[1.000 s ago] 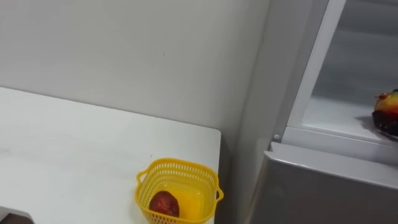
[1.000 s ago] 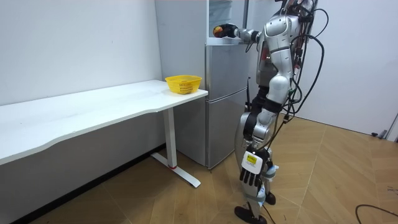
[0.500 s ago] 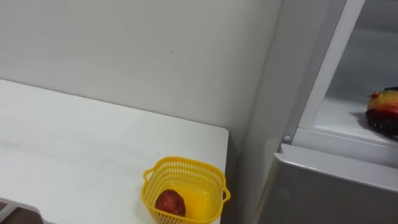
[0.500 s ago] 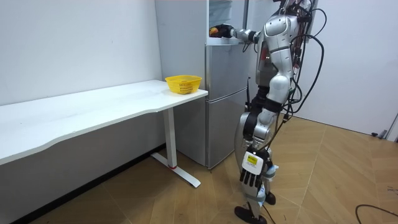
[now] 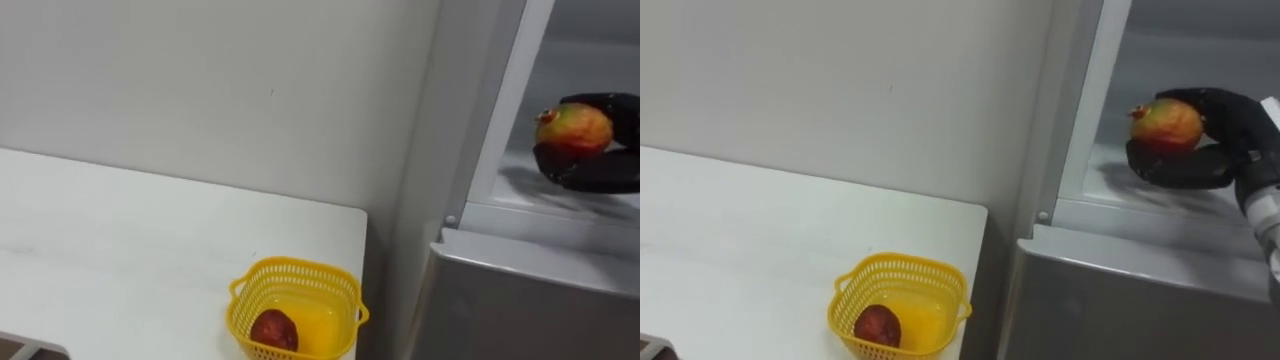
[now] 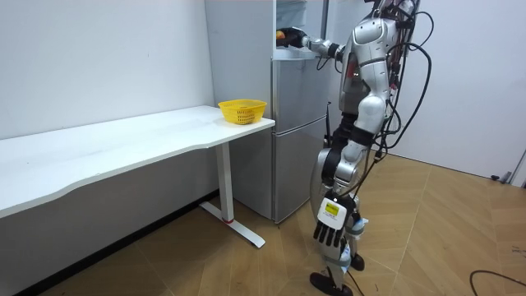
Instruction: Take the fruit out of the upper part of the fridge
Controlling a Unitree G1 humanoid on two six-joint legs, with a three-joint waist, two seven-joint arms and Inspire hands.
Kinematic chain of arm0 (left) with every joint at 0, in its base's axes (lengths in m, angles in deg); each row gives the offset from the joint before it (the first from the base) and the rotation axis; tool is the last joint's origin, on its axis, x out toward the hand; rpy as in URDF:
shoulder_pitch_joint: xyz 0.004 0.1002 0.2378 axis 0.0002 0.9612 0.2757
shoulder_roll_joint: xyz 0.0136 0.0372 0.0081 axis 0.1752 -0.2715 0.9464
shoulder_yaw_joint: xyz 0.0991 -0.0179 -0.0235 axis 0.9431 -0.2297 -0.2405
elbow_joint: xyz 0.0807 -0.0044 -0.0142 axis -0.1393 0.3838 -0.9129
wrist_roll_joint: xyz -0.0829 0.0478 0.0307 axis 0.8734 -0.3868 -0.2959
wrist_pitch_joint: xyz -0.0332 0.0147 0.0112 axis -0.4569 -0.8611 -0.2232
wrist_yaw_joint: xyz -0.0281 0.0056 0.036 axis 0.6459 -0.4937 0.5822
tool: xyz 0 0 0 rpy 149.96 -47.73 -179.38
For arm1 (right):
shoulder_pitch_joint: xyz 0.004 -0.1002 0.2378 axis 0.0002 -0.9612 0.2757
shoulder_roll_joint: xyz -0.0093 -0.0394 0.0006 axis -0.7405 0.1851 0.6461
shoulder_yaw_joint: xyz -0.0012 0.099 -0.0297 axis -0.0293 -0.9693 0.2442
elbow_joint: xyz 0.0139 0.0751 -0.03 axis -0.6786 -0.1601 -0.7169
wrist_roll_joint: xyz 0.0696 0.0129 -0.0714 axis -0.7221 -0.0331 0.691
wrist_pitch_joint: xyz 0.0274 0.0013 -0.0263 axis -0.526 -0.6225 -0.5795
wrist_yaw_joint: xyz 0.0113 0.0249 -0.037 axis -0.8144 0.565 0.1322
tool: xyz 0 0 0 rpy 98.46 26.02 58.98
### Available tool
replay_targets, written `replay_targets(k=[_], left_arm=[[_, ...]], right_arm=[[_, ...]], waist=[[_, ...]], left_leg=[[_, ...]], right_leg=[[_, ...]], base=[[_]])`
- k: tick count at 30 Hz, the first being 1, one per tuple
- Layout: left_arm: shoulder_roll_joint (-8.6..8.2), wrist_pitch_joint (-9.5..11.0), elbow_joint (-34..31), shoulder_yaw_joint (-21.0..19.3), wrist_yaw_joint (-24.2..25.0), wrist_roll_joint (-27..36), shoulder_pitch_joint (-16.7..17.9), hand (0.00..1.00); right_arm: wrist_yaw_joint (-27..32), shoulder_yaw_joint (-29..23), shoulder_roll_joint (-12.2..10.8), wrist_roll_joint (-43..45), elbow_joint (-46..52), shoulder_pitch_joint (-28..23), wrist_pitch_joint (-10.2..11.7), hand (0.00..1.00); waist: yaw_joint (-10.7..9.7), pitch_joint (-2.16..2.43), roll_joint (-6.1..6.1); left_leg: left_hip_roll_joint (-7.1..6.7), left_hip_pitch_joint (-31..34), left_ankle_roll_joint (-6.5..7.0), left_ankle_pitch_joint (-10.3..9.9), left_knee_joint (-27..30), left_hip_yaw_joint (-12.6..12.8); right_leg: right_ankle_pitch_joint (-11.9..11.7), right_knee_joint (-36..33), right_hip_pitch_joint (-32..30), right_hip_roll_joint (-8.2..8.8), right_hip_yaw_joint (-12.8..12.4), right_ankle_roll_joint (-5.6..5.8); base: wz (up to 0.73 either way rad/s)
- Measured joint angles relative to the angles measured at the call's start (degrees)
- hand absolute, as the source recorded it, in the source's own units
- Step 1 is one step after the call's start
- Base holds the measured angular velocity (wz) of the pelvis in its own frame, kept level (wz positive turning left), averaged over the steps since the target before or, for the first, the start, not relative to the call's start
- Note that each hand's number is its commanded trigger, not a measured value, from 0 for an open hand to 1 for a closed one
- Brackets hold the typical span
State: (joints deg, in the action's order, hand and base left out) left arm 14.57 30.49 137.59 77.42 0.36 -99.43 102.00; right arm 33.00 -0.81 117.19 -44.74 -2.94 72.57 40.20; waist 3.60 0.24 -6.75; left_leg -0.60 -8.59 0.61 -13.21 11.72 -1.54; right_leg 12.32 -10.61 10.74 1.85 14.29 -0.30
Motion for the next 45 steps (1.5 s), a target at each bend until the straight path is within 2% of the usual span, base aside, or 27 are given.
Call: replay_targets(k=[9,17,24,26,30,35,40,45], left_arm=[[-0.06,0.98,0.53,0.14,-1.16,1.67,-0.61,0.0],[-0.49,2.36,0.56,0.17,-1.34,1.66,-0.34,0.0],[-0.84,3.12,1.52,0.07,-0.82,1.67,-0.58,0.0],[-1.09,3.1,1.84,0.04,-0.52,1.62,-0.95,0.0],[-1.16,3.18,1.68,0.24,-0.42,1.82,-1.34,0.0],[-0.87,3.23,2.66,1.55,-0.28,2.22,-1.54,0.0],[-0.37,3.22,3.68,2.73,0.91,2.25,-2.8,0.0],[-0.3,3.18,4.03,3.69,0.9,2.22,-3.84,0.0]], right_arm=[[4.37,-1.33,-0.04,1.73,14.99,-1.33,1.25,1.0],[6.87,-2.44,-0.04,6.0,27.49,-2.99,4.97,1.0],[6.22,-2.44,-0.12,11.93,37.47,-7.0,5.7,1.0],[4.93,-2.42,-0.85,13.45,40.54,-7.95,6.56,1.0],[3.65,-1.66,-1.97,16.55,42.99,-7.97,7.36,1.0],[1.28,3.29,-2.54,22.58,43.1,-7.97,7.45,1.0],[-1.07,7.0,-2.81,23.02,40.92,-7.88,7.26,1.0],[-4.67,9.36,-5.75,27.29,37.81,-7.88,6.48,1.0]], waist=[[-0.38,-0.5,0.2],[-0.82,-0.34,0.48],[-0.7,-0.28,0.46],[-0.45,-0.28,0.58],[-0.02,-0.22,0.65],[0.43,-0.3,-0.03],[3.07,-0.49,-1.39],[5.15,-0.88,-2.14]], left_leg=[[0.11,-0.05,0.01,-0.03,-0.04,0.53],[0.23,0.23,-0.01,-0.04,-0.35,0.67],[0.25,0.43,0.0,-0.05,-0.38,1.0],[0.28,0.47,0.0,-0.06,-0.43,0.99],[0.31,0.41,-0.01,-0.06,-0.53,1.0],[0.35,0.25,-0.01,-0.05,-0.54,1.19],[0.36,0.3,-0.01,-0.05,-0.35,0.67],[0.09,1.1,-0.01,-0.05,-0.03,-0.51]], right_leg=[[0.0,-0.15,0.15,-0.04,-0.12,0.0],[-0.01,-0.16,-0.37,-0.13,-0.18,-0.01],[-0.01,-0.17,-0.77,-0.14,-0.51,-0.01],[-0.01,-0.17,-0.83,-0.15,-0.42,-0.01],[-0.01,-0.21,-0.81,-0.21,-0.62,-0.01],[-0.05,-0.26,-0.81,-0.23,-0.74,-0.07],[-0.06,-0.24,-0.56,-0.24,-0.34,-0.08],[-0.06,-0.13,-0.79,-0.07,0.29,-0.07]], base=[[-0.02],[0.0],[-0.03],[0.0],[0.0],[-0.02],[0.04],[0.1]])
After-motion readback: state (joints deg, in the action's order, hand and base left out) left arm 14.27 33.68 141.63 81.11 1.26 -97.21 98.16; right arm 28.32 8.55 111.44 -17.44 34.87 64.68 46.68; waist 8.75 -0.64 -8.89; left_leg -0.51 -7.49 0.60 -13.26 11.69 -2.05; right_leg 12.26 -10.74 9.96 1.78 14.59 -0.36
